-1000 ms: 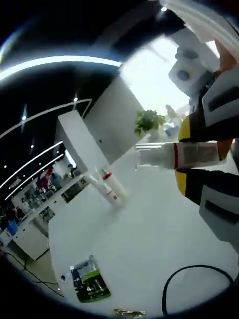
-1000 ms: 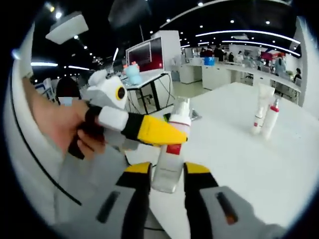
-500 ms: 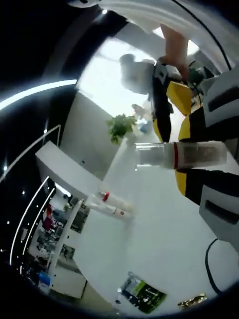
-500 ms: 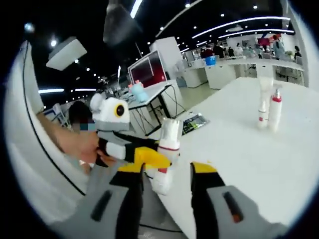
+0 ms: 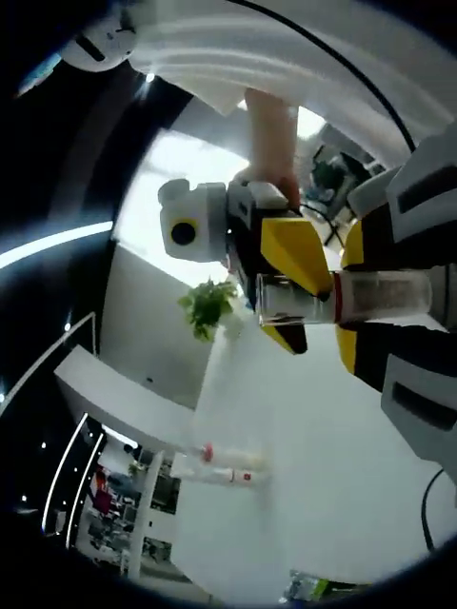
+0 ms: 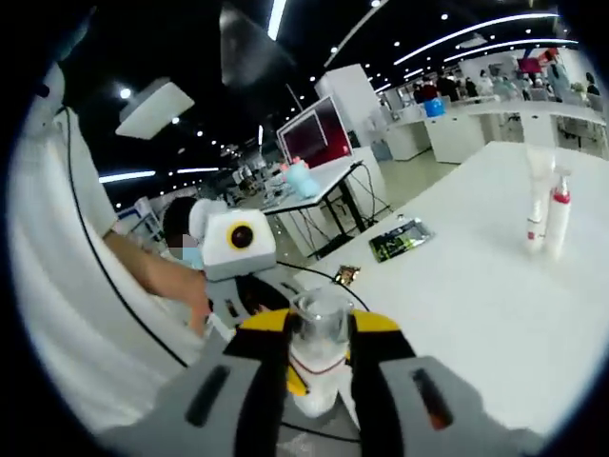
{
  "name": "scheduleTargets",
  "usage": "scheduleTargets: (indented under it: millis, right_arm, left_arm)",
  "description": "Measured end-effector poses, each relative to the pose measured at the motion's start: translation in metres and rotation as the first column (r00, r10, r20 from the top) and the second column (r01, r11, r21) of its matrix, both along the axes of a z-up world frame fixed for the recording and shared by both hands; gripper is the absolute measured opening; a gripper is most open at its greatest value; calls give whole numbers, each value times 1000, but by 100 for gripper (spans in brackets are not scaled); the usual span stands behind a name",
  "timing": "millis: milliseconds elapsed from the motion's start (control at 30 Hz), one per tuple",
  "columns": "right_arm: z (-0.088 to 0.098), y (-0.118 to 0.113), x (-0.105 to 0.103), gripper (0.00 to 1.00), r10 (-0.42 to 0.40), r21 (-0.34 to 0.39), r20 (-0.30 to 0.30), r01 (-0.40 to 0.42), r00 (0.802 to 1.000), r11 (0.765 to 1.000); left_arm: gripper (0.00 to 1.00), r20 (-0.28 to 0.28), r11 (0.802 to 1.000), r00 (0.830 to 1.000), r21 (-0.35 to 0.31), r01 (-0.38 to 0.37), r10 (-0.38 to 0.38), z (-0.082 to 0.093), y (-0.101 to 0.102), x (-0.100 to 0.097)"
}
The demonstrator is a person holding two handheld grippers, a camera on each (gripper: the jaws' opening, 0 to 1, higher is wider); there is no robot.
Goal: Arrange the skincare products in the storage area until every visible bottle or jar stands upright without overlapping.
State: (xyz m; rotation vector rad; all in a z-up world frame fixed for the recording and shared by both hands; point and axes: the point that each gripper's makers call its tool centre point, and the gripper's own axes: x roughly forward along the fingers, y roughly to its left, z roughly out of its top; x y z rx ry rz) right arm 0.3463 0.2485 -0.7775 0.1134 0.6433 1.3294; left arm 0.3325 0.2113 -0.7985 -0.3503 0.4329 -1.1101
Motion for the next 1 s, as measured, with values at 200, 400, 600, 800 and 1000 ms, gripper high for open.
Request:
scheduleTargets:
  millis: [200,400,600,800,1000]
  right_arm:
    - [-1,2,-1,24,11,-7,-40,-11,999,1000]
    - [-3,4,-3,24,33,-14,-55,-34,998,999]
    - [-8,6,-3,25,50,-31,-50,-52,997,998]
    - [-9,8,-4,23,62,-59,-18,-63,998,996]
    - [-12,10,2,22,57,-91,46,-53,997,994]
  left_arm:
    - [20,14,1000,1000,4,16,-16,1,3,-2]
    - [20,6,1000,1000,7,14,-14,-3,6,-1]
    - [20,5,1000,1000,-7,0,0,-3,8,3]
    - [20,6,1000,1000,-14,-5,5,-2,10,5]
    - [21,17,999,999,22,-38,38,-5,13,13]
